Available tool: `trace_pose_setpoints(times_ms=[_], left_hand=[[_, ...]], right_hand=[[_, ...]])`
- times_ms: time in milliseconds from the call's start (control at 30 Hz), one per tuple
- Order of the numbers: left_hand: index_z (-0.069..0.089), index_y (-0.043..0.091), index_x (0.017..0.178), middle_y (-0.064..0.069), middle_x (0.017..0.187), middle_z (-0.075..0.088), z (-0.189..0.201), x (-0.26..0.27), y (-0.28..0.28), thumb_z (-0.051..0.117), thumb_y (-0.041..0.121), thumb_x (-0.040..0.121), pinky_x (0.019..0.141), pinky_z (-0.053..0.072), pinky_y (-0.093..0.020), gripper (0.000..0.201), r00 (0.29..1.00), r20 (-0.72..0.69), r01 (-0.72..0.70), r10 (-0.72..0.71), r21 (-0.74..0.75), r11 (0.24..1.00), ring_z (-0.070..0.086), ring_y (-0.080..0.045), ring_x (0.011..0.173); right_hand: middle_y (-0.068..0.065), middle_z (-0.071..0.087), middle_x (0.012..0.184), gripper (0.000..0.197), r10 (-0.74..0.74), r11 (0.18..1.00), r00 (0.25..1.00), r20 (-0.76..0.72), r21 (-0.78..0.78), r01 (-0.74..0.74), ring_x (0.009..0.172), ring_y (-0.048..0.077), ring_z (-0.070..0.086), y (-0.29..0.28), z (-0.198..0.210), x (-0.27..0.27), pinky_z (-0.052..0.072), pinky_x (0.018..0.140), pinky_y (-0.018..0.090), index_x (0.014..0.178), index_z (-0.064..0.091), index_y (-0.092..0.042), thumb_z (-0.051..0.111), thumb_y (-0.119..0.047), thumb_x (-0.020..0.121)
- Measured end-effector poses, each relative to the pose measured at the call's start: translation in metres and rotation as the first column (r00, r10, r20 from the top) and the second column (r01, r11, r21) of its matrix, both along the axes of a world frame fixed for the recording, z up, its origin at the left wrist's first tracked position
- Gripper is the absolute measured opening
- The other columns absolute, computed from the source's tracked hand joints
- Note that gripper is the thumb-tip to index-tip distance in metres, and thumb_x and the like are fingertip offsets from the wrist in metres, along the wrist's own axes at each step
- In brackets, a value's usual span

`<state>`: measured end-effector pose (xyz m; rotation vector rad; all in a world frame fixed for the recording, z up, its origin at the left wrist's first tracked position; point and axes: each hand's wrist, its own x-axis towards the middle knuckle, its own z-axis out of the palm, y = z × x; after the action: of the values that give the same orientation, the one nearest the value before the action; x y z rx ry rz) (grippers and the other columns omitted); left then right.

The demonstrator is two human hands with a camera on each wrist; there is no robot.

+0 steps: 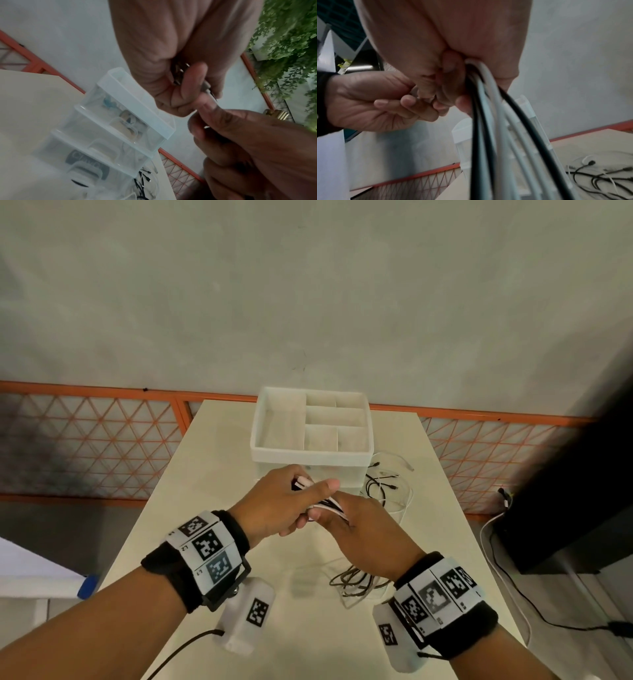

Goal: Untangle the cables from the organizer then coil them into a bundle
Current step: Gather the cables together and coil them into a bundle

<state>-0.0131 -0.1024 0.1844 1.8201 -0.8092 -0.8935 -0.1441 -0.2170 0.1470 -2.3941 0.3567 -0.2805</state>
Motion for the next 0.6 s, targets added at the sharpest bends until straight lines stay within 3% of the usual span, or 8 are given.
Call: trace_pose_setpoints(times_ms=[67,167,267,300,367,467,533,600], left_hand=[[0.056,0.013,0.101,-0.001,0.080,0.071,0.001,0.008,0.001,0.065,0.065,0.079,0.062,0.056,-0.031,0.057,0.990,0.130,-0.061,0.057,0.029,0.998,0.065,-0.012,0.062],[0.056,0.022,0.110,0.013,0.101,0.063,0.020,0.012,-0.001,0.055,0.057,0.090,0.071,0.045,-0.016,0.041,0.891,0.412,-0.149,0.189,-0.127,0.981,0.060,0.002,0.088],[0.061,0.023,0.111,0.012,0.101,0.067,0.032,-0.007,-0.013,0.042,0.057,0.094,0.079,0.048,-0.023,0.043,0.888,0.452,0.136,-0.082,-0.088,0.987,0.064,-0.004,0.091],[0.062,0.021,0.109,0.006,0.101,0.070,0.030,-0.015,-0.017,0.035,0.064,0.093,0.083,0.051,-0.029,0.054,0.877,0.443,0.219,-0.188,-0.019,0.976,0.066,-0.010,0.092],[0.065,0.013,0.103,-0.005,0.099,0.073,0.021,-0.021,-0.022,0.022,0.079,0.087,0.089,0.053,-0.040,0.080,0.882,0.418,0.224,-0.218,0.035,0.974,0.069,-0.018,0.092],[0.069,0.015,0.100,0.003,0.077,0.072,0.009,-0.016,-0.024,0.016,0.075,0.091,0.077,0.053,-0.030,0.081,0.920,0.379,0.109,-0.096,-0.014,0.994,0.068,-0.009,0.076],[0.071,0.019,0.083,0.009,0.061,0.067,0.004,-0.014,-0.021,0.019,0.067,0.095,0.065,0.047,-0.021,0.071,0.930,0.362,0.082,-0.057,-0.053,0.995,0.065,-0.006,0.064],[0.070,0.020,0.068,0.006,0.061,0.070,-0.001,-0.006,-0.019,0.025,0.067,0.095,0.067,0.050,-0.026,0.070,0.931,0.364,0.057,-0.025,-0.076,0.995,0.066,-0.008,0.063]], right_hand=[[-0.013,0.066,0.077,0.036,-0.024,1.000,1.000,-0.010,-0.001,0.024,0.071,0.004,0.061,-0.003,0.006,-0.002,0.047,0.066,0.022,0.092,0.058,-0.031,0.044,-0.064,0.097],[-0.022,0.054,0.069,0.024,-0.018,0.999,0.998,-0.067,-0.028,0.016,0.067,-0.004,0.052,-0.003,0.017,0.000,0.036,0.062,0.012,0.076,0.049,-0.039,0.059,-0.043,0.098],[-0.014,0.059,0.078,0.009,0.047,0.997,0.998,-0.047,-0.054,-0.049,0.069,0.004,0.053,0.007,0.024,0.009,0.033,0.062,0.016,0.085,0.063,-0.021,0.061,-0.017,0.092],[-0.008,0.060,0.080,0.008,0.047,0.997,0.998,-0.030,-0.056,-0.049,0.072,0.009,0.056,0.011,0.026,0.014,0.033,0.061,0.017,0.090,0.066,-0.012,0.059,-0.010,0.091],[-0.008,0.055,0.071,0.013,0.015,0.999,1.000,-0.001,-0.051,-0.015,0.070,0.012,0.054,0.014,0.029,0.021,0.027,0.058,0.020,0.087,0.065,-0.007,0.055,0.000,0.090],[-0.017,0.058,0.059,0.030,-0.020,1.000,0.995,0.099,0.008,0.019,0.059,0.003,0.061,0.006,0.032,0.021,0.040,0.056,0.016,0.069,0.059,-0.026,0.066,0.000,0.080],[-0.013,0.071,0.067,0.021,-0.052,0.988,0.992,0.115,0.150,0.034,0.066,0.001,0.068,0.000,0.035,0.017,0.053,0.061,0.020,0.081,0.067,-0.026,0.078,-0.007,0.078],[-0.013,0.068,0.060,0.021,-0.079,0.949,0.989,0.125,0.314,0.036,0.053,0.001,0.061,-0.005,0.036,0.011,0.047,0.054,0.018,0.096,0.069,-0.018,0.083,-0.015,0.080]])
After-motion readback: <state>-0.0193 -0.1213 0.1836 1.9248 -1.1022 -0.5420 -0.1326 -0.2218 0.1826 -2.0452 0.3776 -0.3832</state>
